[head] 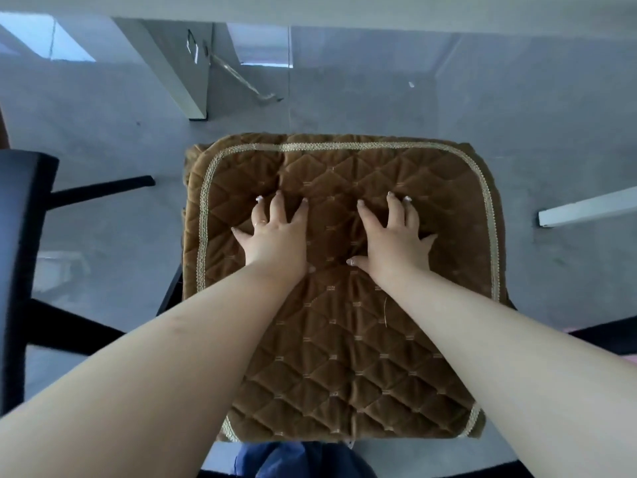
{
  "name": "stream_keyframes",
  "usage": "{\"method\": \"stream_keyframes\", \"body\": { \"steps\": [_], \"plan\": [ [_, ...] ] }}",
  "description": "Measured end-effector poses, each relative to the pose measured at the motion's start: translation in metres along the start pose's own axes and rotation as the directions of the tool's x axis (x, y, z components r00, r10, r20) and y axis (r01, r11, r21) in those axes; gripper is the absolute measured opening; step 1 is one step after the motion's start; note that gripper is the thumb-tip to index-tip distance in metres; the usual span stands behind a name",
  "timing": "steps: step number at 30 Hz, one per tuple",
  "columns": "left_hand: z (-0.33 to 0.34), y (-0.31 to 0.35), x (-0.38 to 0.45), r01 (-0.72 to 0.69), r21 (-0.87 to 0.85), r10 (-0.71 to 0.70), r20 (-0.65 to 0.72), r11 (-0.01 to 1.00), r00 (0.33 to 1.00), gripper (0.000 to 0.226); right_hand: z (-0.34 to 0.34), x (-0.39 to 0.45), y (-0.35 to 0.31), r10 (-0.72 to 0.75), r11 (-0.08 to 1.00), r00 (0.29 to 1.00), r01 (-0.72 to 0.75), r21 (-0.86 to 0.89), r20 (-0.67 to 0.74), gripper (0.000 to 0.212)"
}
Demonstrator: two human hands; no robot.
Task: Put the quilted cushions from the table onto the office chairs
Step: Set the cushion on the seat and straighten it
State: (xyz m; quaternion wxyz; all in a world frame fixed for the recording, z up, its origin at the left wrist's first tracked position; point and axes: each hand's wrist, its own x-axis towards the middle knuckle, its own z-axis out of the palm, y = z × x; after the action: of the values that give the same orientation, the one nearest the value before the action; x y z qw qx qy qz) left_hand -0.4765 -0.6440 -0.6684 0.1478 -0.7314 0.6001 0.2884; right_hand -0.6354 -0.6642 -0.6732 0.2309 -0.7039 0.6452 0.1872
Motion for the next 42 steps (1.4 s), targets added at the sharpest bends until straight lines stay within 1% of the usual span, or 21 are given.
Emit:
{"method": "stream_keyframes", "body": {
  "steps": [4,6,8,10,13,17,19,21,23,24,25,27,28,29,30,33,35,37,39,42],
  "plan": [
    [-0.001,-0.006,-0.025,-0.026,-0.022,0.026,-0.026,0.999,0.999,0.101,-0.003,-0.027,0.009,-0.058,0.997,0.997,0.06,0.043,-0.044,0.082],
    [0.008,-0.011,-0.053,-0.017,-0.057,0.016,-0.01,0.998,1.0,0.095,0.004,-0.058,0.017,-0.076,0.996,0.997,0.076,0.056,0.01,0.081],
    [0.025,-0.016,-0.087,-0.013,-0.07,0.014,0.017,0.997,1.0,0.091,0.021,-0.097,0.023,-0.075,0.997,0.992,0.074,0.013,0.104,0.087],
    [0.042,-0.021,-0.113,-0.025,-0.052,0.026,0.029,0.998,0.999,0.09,0.039,-0.126,0.028,-0.059,0.998,0.987,0.064,-0.03,0.146,0.092],
    [0.06,-0.024,-0.114,-0.019,-0.025,0.02,0.026,0.999,0.999,0.09,0.057,-0.126,0.03,-0.033,0.997,0.988,0.042,-0.058,0.154,0.095],
    [0.06,-0.019,-0.101,-0.01,-0.012,0.011,0.04,1.0,0.999,0.09,0.061,-0.108,0.025,-0.017,0.998,0.986,0.029,-0.065,0.168,0.097],
    [0.057,-0.016,-0.102,-0.016,0.002,0.016,0.053,1.0,0.998,0.088,0.058,-0.111,0.024,-0.01,0.996,0.981,0.027,-0.083,0.196,0.096],
    [0.049,-0.016,-0.106,-0.005,-0.009,0.005,0.063,1.0,0.998,0.082,0.047,-0.114,0.022,0.005,0.998,0.979,0.008,-0.064,0.206,0.09],
    [0.032,-0.017,-0.111,0.026,-0.112,-0.02,0.053,0.993,0.998,0.07,0.025,-0.114,0.018,0.012,0.998,0.991,-0.019,0.056,0.135,0.07],
    [0.022,-0.017,-0.114,0.053,-0.219,-0.046,0.036,0.974,0.998,0.063,0.013,-0.113,0.016,0.013,0.99,0.996,-0.025,0.141,0.089,0.059],
    [0.014,-0.016,-0.117,0.087,-0.353,-0.083,0.025,0.931,0.996,0.055,0.001,-0.112,0.012,0.014,0.974,0.998,-0.027,0.223,0.057,0.049],
    [-0.011,-0.017,-0.136,0.121,-0.612,-0.148,0.005,0.781,0.989,0.044,-0.029,-0.123,-0.003,0.0,0.944,1.0,0.002,0.331,-0.007,0.038],
    [-0.025,-0.018,-0.148,0.111,-0.702,-0.164,-0.009,0.703,0.986,0.041,-0.044,-0.13,-0.014,-0.013,0.933,0.999,0.029,0.358,-0.047,0.035],
    [-0.037,-0.02,-0.159,0.092,-0.758,-0.17,-0.025,0.645,0.985,0.038,-0.058,-0.138,-0.025,-0.03,0.922,0.996,0.059,0.382,-0.081,0.034],
    [-0.05,-0.023,-0.171,0.074,-0.795,-0.181,-0.045,0.603,0.982,0.036,-0.071,-0.147,-0.036,-0.051,0.91,0.992,0.094,0.404,-0.117,0.032],
    [-0.096,-0.045,-0.217,0.035,-0.852,-0.241,-0.108,0.522,0.964,0.028,-0.117,-0.184,-0.076,-0.138,0.875,0.971,0.213,0.434,-0.196,0.028],
    [-0.12,-0.06,-0.244,0.02,-0.872,-0.281,-0.136,0.489,0.95,0.025,-0.14,-0.207,-0.099,-0.192,0.851,0.958,0.271,0.451,-0.214,0.026],
    [-0.146,-0.086,-0.277,0.0,-0.902,-0.338,-0.161,0.432,0.927,0.025,-0.164,-0.23,-0.129,-0.246,0.817,0.94,0.333,0.471,-0.237,0.023],
    [-0.167,-0.115,-0.308,-0.006,-0.918,-0.396,-0.177,0.397,0.901,0.024,-0.182,-0.251,-0.161,-0.298,0.783,0.922,0.385,0.489,-0.249,0.021],
    [-0.187,-0.162,-0.352,-0.027,-0.934,-0.489,-0.212,0.357,0.846,0.018,-0.2,-0.281,-0.209,-0.379,0.758,0.888,0.459,0.463,-0.259,0.017]
  ]
}}
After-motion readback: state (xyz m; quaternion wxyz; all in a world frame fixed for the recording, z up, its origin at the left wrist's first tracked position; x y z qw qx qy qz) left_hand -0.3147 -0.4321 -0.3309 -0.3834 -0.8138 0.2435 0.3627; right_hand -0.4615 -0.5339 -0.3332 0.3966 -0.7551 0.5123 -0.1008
